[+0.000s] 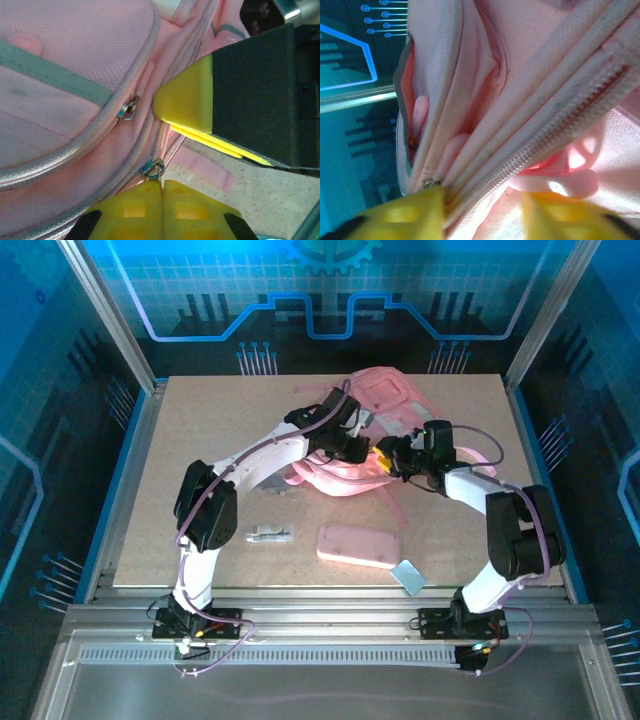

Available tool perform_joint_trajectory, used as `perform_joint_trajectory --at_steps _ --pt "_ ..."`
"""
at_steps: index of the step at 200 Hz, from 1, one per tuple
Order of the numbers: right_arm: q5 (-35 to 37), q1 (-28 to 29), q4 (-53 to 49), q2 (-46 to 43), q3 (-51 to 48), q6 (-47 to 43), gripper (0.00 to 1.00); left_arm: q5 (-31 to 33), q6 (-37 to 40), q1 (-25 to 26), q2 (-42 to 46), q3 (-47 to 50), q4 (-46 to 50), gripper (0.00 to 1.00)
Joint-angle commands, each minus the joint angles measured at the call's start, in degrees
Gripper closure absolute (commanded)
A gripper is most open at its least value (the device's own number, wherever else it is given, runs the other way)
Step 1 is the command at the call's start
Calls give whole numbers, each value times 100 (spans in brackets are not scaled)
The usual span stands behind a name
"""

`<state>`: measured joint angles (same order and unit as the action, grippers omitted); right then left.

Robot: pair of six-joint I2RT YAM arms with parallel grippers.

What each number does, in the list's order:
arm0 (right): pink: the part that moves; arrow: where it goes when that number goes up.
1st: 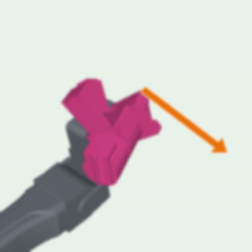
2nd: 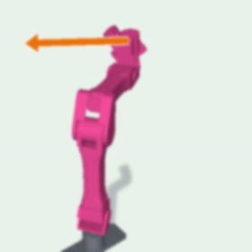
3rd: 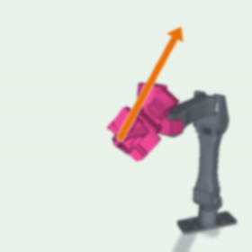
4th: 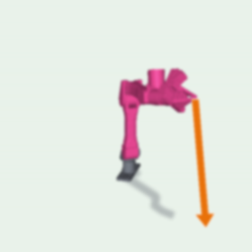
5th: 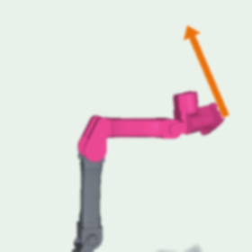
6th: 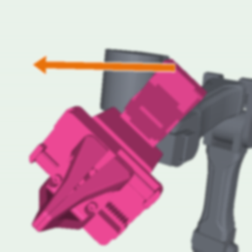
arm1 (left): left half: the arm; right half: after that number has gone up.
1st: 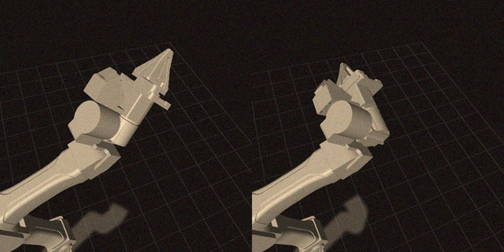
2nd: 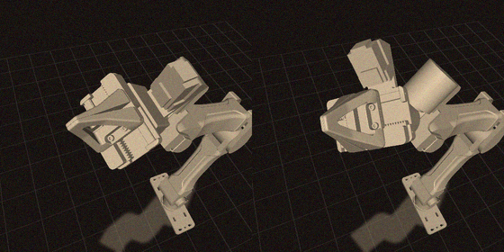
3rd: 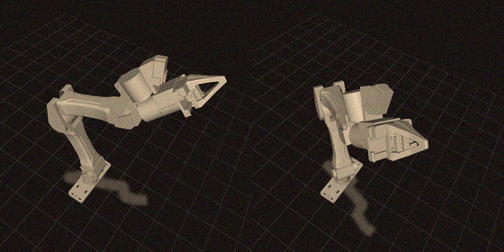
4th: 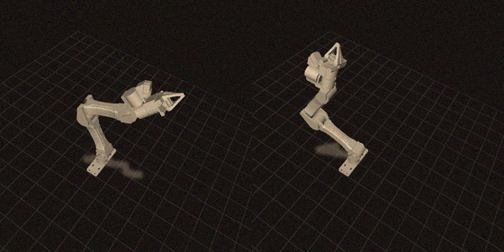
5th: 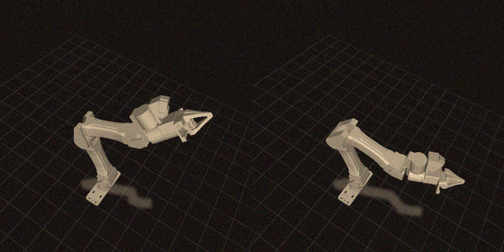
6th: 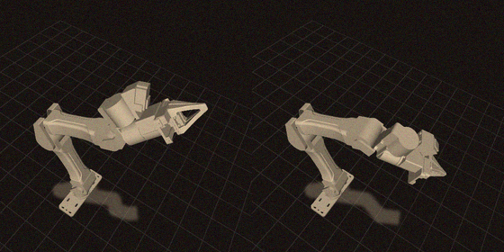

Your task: Pack books, pencil case, and school supplies into a backpack

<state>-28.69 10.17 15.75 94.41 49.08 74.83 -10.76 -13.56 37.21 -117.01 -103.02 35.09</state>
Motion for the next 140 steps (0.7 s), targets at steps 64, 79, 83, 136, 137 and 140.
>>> perform_joint_trajectory --at_steps 64,79,83,136,137,140 --pt "1047 -129 -296 -348 -147 -794 100 1149 68 -957 1289 1768 -630 100" --pt "1058 -228 -468 -460 -162 -920 100 1386 115 -1334 1351 1926 -705 100" --pt "1051 -253 -495 -479 -174 -953 100 1424 129 -1427 1358 1954 -752 100" --pt "1192 -436 -678 -314 -11 -1405 100 919 129 -1813 1085 1620 -788 100" --pt "1200 -441 -678 -303 -3 -1420 100 875 114 -1805 1093 1628 -804 100" --pt "1237 -444 -671 -280 23 -1475 100 758 78 -1779 1111 1654 -862 100"
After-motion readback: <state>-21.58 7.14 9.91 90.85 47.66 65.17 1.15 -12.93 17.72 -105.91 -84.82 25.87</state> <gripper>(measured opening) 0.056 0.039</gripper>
